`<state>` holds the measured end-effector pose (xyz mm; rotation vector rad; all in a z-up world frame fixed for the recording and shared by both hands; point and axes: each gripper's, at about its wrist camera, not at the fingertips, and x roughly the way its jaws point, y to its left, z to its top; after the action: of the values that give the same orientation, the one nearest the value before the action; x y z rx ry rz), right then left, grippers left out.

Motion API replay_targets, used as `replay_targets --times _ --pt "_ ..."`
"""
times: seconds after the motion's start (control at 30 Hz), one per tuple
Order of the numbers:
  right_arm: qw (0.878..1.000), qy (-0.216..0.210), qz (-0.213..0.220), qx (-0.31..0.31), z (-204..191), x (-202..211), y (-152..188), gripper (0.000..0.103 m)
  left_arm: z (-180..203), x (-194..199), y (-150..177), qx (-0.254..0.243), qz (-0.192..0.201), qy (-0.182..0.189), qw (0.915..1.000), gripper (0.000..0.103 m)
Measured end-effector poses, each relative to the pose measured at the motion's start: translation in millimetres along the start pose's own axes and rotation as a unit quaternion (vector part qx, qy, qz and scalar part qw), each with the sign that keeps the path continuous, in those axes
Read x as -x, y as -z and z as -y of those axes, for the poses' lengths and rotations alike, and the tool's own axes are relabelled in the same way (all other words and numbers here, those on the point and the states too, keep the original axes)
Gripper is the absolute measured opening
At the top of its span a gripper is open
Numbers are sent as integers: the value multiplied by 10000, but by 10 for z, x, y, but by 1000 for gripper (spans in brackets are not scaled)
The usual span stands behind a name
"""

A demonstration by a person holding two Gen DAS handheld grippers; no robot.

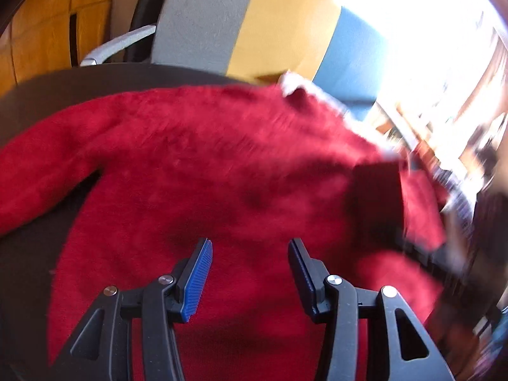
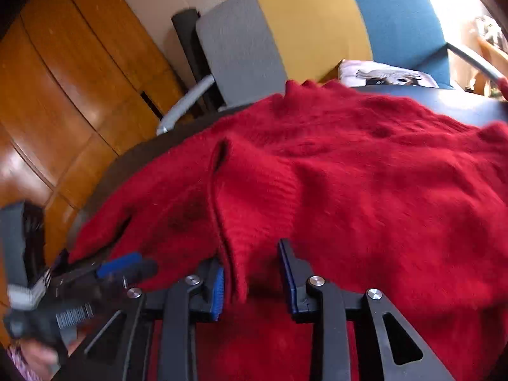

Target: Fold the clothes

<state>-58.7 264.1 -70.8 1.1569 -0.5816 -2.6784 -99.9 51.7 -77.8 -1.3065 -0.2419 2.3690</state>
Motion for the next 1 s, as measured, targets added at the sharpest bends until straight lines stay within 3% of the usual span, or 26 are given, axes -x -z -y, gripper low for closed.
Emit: replay_targets --times 0.1,0.17,0.3,0.4,0.53,0.6,0.73,0.83,0.87,0.9,0.97,1.0 --pt "9983 466 323 126 172 368 181 37 193 -14 -147 -21 81 294 9995 51" --pt "9978 515 395 130 307 537 263 37 404 -124 -195 -254 -43 388 9989 51" --pt "9998 51 210 55 453 547 258 46 781 -388 -156 -551 -464 617 9955 51" --pt "9995 -254 41 193 401 450 214 46 1071 -506 -95 -827 -705 846 9905 51" --pt "9996 176 -87 197 403 506 242 46 1457 -469 26 -1626 -547 873 9813 52" --pt "9986 468 -223 -98 571 556 278 46 1625 -521 92 -2075 -561 747 9738 53" --pt "9956 560 -356 -659 949 705 423 46 1794 -719 197 -2546 -734 401 9634 53" --pt "9954 537 -274 -744 1049 780 443 46 1848 -878 236 -2762 -705 -190 9583 53" --pt "9954 555 -280 -731 1060 791 445 46 1861 -890 243 -2808 -669 -262 9571 49" --pt "9952 580 -286 -735 1052 786 427 46 1878 -894 268 -2941 -596 -435 9529 35" --pt "9949 560 -276 -793 1069 830 443 47 1904 -902 310 -3169 -465 -742 9444 18" --pt "9947 530 -267 -835 1087 840 441 47 1877 -891 283 -3093 -478 -690 9472 14"
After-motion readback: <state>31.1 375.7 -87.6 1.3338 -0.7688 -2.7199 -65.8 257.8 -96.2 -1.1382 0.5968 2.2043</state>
